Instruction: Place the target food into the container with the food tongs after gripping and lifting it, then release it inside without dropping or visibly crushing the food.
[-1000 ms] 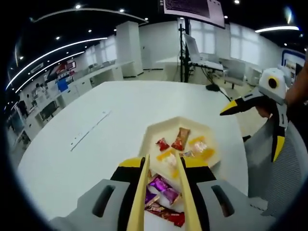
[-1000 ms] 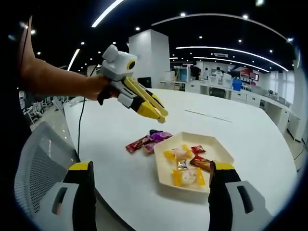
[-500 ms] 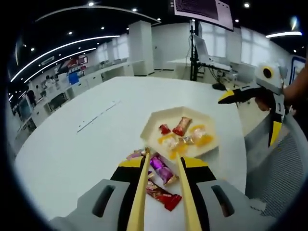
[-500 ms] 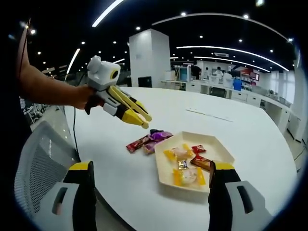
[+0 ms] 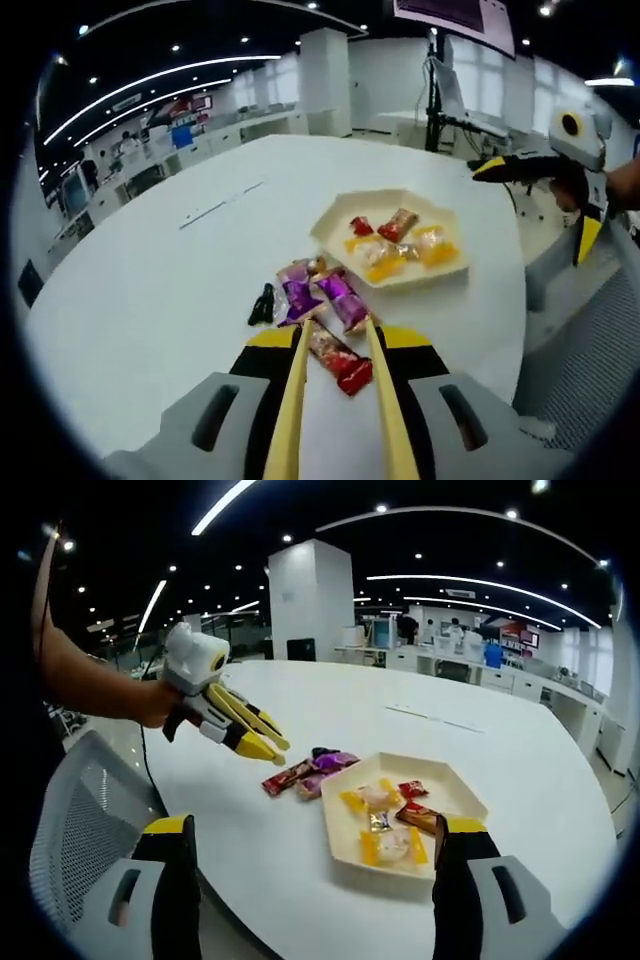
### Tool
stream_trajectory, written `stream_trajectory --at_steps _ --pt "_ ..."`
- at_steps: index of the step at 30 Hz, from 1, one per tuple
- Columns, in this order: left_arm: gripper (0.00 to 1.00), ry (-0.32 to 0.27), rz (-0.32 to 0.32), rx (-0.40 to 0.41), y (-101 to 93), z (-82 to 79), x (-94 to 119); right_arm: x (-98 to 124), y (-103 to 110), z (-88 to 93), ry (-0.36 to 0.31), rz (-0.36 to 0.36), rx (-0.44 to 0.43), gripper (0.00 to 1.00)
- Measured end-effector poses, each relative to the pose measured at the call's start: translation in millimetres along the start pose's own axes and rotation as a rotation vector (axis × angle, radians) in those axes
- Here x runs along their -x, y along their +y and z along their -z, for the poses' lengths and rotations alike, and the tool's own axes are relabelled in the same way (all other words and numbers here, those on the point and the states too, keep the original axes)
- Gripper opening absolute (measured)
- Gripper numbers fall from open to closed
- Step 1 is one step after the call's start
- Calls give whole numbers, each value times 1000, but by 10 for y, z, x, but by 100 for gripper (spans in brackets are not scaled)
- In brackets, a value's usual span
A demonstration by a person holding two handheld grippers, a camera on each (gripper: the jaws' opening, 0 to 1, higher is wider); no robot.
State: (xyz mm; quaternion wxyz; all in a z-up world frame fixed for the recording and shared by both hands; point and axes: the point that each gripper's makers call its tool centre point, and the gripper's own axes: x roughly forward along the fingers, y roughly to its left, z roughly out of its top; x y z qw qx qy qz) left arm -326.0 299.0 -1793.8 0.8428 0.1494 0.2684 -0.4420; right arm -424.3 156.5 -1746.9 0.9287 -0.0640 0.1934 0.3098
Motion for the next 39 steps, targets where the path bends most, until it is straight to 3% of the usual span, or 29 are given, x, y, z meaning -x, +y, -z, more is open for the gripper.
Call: stream_trajectory --at_steps 14,18,24,32,36,39 --pt "26 51 -63 34 6 290 -190 1 -1 7 3 2 2 97" --pt "26 62 -68 24 22 334 -148 5 -9 1 0 6 -5 97" --pt "26 85 -67 41 211 407 -45 -5 11 10 5 -6 -4 97" --pt "26 84 -35 10 349 240 -108 -13 35 23 14 -18 -2 97" --pt "26 106 4 28 255 211 -211 -18 35 35 18 -22 -8 96" --pt "26 117 -1 25 221 235 -268 -16 35 50 27 -19 -6 96"
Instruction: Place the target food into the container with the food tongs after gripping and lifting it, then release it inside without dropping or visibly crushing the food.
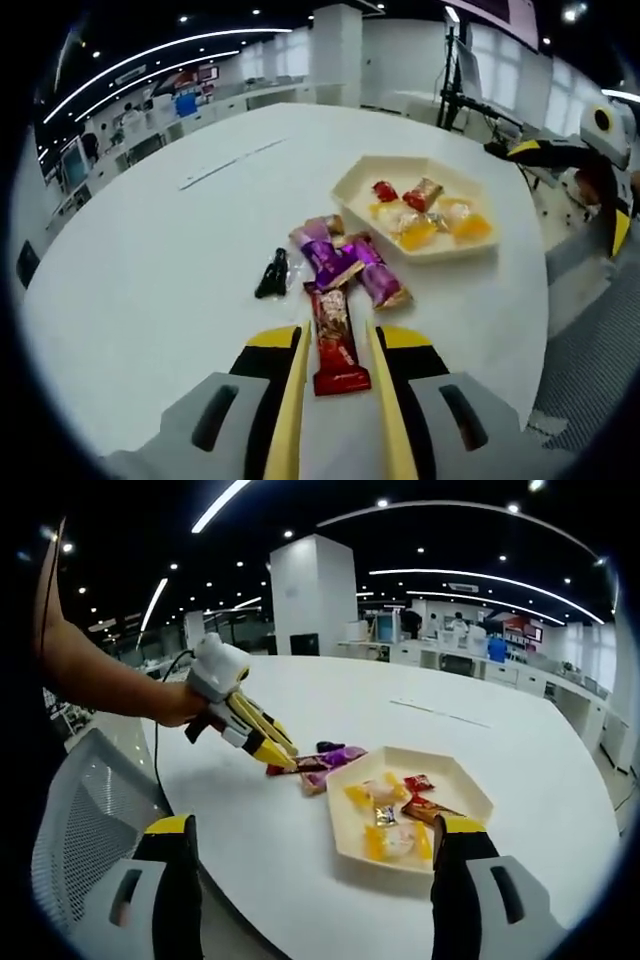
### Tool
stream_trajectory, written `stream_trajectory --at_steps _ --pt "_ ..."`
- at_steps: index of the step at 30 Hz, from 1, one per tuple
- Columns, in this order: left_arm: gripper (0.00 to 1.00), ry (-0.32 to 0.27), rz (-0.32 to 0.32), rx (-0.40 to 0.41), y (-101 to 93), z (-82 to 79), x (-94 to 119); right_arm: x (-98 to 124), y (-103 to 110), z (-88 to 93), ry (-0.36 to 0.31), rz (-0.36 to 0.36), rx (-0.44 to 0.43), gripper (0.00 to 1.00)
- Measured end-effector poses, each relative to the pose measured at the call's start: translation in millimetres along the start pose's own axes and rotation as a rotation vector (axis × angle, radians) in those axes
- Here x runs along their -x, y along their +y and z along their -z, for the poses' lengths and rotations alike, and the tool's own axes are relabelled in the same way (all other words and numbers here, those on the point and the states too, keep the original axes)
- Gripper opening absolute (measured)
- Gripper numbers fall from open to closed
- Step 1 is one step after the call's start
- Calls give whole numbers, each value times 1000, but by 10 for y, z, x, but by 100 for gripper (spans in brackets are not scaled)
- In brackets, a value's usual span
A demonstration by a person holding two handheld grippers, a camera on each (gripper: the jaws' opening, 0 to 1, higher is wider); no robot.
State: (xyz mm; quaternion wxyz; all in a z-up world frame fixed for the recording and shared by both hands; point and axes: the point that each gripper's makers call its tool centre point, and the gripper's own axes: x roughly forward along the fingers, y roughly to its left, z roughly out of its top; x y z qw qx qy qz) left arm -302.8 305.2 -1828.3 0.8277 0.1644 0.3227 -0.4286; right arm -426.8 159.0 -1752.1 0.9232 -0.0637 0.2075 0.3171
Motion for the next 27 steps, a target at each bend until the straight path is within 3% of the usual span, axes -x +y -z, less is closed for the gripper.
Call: stream_trajectory --at_steps 5,7,10,13,27 --pt "25 37 -29 1 26 79 -66 0 -9 15 7 2 -6 95" --pt "25 26 -28 23 43 65 -58 -1 -6 18 9 1 1 95" --pt "21 21 -47 -54 67 85 -42 9 -21 -7 -4 9 0 95" --pt "19 6 -54 -49 75 104 -23 18 -41 -21 -10 20 3 95" --pt "19 -8 -5 -6 55 48 166 17 -40 -28 -12 22 3 95"
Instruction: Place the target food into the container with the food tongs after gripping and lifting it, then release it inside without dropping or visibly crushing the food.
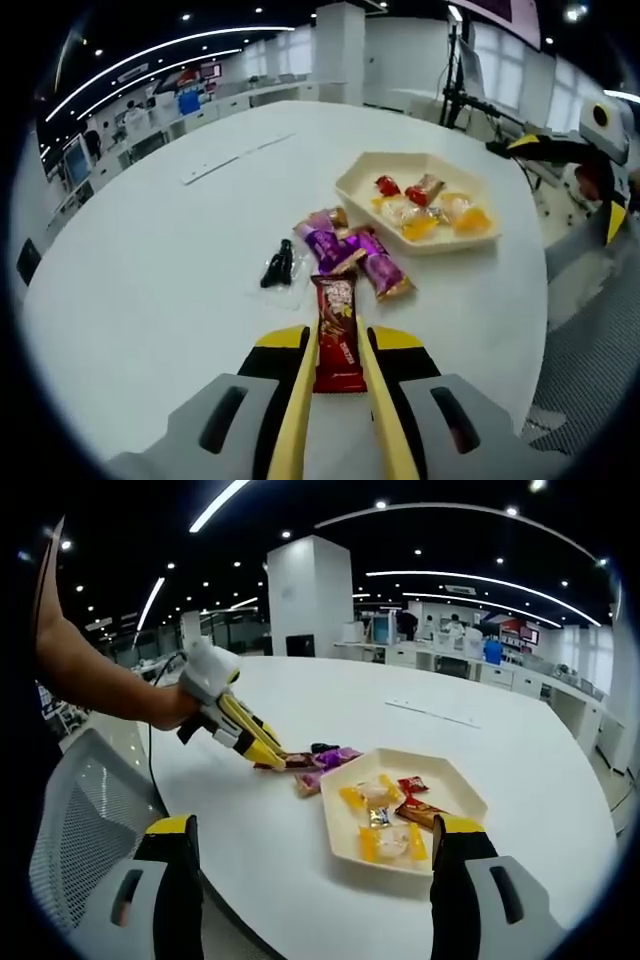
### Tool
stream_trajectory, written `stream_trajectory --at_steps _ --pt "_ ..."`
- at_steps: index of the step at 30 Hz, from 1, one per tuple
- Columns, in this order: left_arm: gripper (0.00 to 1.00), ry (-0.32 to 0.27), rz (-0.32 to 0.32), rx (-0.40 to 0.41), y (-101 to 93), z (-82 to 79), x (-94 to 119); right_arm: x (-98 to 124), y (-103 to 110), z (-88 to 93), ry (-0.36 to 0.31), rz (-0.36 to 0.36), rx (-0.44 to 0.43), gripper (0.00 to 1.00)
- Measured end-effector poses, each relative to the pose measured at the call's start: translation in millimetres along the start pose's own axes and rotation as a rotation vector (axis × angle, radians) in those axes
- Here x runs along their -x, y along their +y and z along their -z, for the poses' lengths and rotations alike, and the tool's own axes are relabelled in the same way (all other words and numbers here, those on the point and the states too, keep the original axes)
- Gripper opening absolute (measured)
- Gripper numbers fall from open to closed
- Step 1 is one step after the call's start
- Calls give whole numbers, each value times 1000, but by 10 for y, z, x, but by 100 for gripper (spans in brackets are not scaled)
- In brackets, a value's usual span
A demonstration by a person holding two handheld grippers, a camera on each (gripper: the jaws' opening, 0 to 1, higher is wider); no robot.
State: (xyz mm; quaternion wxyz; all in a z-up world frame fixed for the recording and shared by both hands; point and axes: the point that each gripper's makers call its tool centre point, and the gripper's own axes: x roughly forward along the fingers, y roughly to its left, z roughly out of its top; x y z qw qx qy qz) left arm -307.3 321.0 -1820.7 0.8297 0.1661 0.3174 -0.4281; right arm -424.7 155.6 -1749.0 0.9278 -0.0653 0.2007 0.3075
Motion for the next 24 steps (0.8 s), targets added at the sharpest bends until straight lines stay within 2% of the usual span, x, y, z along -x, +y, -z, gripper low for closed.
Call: stream_trajectory --at_steps 4,12,13,15,19,24 --pt "19 -6 15 -23 10 -34 72 2 8 2 1 -3 0 94" --pt "19 -6 61 -82 107 -217 257 2 -1 -9 -5 4 2 94" --pt "19 -16 84 -83 99 -251 272 1 0 -5 -3 3 2 94" --pt "19 0 106 -99 125 -289 305 1 3 -4 -1 2 3 95" --pt "20 16 226 -121 41 -374 385 -1 6 -14 -7 -1 -3 96" --pt "20 21 228 -141 164 -479 487 1 8 -28 -13 -1 -5 98"
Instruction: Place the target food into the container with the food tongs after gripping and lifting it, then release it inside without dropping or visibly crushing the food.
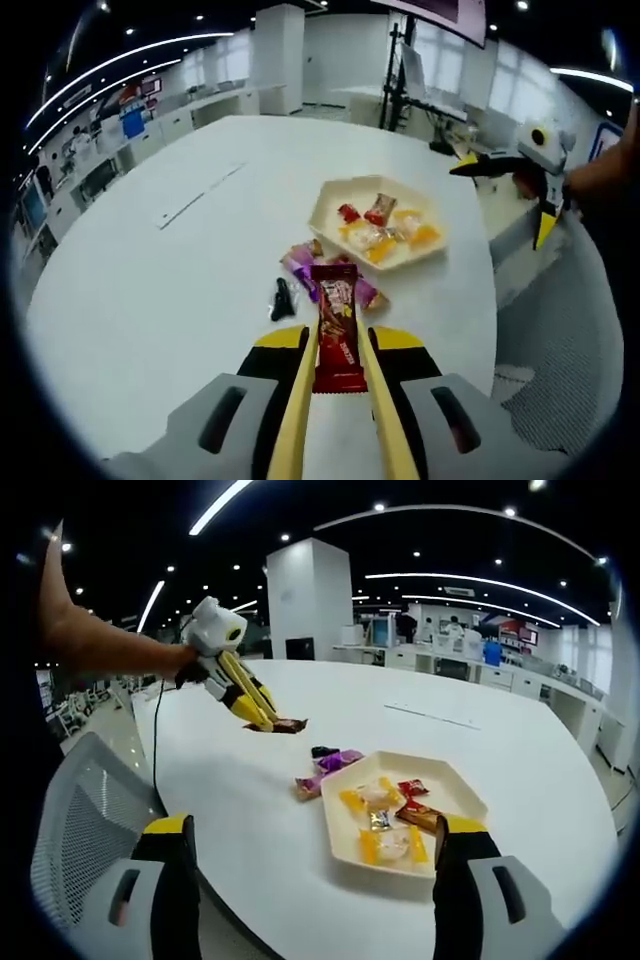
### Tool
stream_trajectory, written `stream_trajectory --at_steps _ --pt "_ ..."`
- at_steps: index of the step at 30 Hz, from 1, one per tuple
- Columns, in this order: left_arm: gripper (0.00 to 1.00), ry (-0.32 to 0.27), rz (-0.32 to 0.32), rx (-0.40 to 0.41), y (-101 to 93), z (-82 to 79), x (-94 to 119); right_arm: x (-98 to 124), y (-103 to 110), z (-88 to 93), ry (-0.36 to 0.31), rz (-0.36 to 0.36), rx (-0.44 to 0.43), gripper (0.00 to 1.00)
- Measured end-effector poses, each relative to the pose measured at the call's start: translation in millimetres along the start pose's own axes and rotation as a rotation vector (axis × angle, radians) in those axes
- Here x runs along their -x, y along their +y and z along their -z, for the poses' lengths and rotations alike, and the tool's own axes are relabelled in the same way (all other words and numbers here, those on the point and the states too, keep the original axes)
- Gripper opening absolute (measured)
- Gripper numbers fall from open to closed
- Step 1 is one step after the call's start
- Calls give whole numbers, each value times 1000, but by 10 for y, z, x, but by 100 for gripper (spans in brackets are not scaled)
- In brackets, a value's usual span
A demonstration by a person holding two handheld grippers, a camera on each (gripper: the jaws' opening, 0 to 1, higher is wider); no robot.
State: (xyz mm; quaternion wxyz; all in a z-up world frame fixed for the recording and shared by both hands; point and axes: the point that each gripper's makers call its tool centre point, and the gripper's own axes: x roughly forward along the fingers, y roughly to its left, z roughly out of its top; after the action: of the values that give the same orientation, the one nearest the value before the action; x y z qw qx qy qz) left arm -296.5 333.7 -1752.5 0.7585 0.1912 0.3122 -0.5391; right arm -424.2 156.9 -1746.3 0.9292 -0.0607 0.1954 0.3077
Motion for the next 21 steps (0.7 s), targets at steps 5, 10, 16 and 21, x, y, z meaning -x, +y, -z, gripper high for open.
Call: stream_trajectory --at_steps 5,10,16,21 --pt "20 -11 -12 16 136 -55 116 -2 1 -2 -5 -2 -5 99" --pt "20 -12 -17 14 178 -78 176 -5 9 11 4 -4 4 99" --pt "20 -10 -15 6 175 -83 195 -3 19 12 9 -7 18 100" --pt "20 -8 -7 0 156 -80 182 -3 11 17 8 -5 17 99"
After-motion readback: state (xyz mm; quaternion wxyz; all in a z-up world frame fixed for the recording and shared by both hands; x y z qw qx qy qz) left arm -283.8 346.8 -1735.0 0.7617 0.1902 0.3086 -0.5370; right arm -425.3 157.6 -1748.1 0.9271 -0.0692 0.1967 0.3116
